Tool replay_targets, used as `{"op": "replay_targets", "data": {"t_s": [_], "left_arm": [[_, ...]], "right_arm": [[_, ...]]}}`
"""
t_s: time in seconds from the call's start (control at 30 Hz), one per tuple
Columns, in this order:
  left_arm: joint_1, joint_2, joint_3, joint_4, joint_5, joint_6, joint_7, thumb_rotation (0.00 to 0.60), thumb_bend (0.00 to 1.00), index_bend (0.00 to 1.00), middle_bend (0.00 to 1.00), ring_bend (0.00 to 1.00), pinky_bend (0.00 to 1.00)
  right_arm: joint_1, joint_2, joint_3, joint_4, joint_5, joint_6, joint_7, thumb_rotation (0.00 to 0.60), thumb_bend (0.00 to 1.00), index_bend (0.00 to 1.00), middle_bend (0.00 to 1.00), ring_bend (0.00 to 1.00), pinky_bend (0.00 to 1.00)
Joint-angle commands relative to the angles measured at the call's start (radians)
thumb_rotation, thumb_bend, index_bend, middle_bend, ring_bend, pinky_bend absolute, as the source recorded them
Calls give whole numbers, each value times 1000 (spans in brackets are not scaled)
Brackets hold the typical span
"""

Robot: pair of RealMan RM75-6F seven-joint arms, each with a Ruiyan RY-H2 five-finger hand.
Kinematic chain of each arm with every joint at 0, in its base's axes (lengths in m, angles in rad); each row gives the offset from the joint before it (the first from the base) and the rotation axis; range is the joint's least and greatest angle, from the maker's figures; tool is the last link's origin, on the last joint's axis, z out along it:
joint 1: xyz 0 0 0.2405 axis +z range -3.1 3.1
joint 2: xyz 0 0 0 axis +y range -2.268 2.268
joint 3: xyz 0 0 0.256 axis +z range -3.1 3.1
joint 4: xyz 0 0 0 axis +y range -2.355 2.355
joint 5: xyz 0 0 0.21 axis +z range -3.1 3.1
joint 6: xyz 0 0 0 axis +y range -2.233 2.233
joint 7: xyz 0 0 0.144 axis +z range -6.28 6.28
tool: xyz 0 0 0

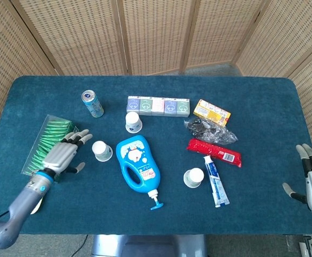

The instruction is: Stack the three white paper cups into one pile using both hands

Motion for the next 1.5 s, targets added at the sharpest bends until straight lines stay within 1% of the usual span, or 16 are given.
{"op": "replay_targets", "data": {"t_s": [0.03, 0.27, 0.43, 0.6, 0.77, 0.83, 1.0, 1.2, 1.3, 1.5], "left_arm": [[-40, -46, -4, 49, -38, -37, 3, 600, 426, 39, 2, 0, 69], [-91, -131, 1, 133, -79, -73, -3, 600, 425, 48, 9, 0, 110], [-116, -189, 3, 192, -88, -74, -7, 600, 425, 102, 45, 13, 209], [-133, -231, 9, 247, -102, -73, -3, 600, 424, 187, 104, 108, 330], [-145, -268, 6, 295, -109, -66, -9, 600, 427, 265, 190, 234, 493], [-146, -278, 3, 306, -105, -56, -17, 600, 431, 281, 215, 263, 522], [-148, -284, 1, 317, -99, -41, -24, 600, 445, 316, 255, 293, 548], [-151, -258, -12, 297, -95, -33, -39, 600, 444, 309, 255, 294, 548], [-159, -233, -27, 273, -97, -38, -49, 600, 443, 307, 253, 294, 548], [-185, -176, -72, 227, -108, -50, -74, 600, 443, 305, 252, 292, 546]], "right_arm": [[-2, 1, 0, 0, 2, 2, 2, 600, 227, 0, 21, 0, 132], [-10, 8, 1, 0, 7, 8, 10, 600, 228, 0, 21, 0, 132], [-18, 14, -1, -4, 7, 14, 13, 600, 228, 0, 21, 0, 132], [-26, 20, -1, -6, 7, 23, 21, 600, 228, 0, 21, 0, 132], [-34, 24, -2, -8, 7, 30, 25, 600, 229, 0, 22, 0, 132], [-35, 25, -2, -9, 7, 30, 27, 600, 229, 0, 21, 0, 132], [-36, 24, -2, -8, 5, 30, 29, 600, 226, 0, 21, 0, 132], [-35, 23, 0, -8, 7, 26, 26, 600, 224, 0, 21, 0, 132], [-34, 22, 0, -9, 9, 23, 24, 600, 225, 0, 22, 0, 132], [-32, 19, 0, -6, 11, 17, 25, 600, 227, 0, 21, 0, 132]]}}
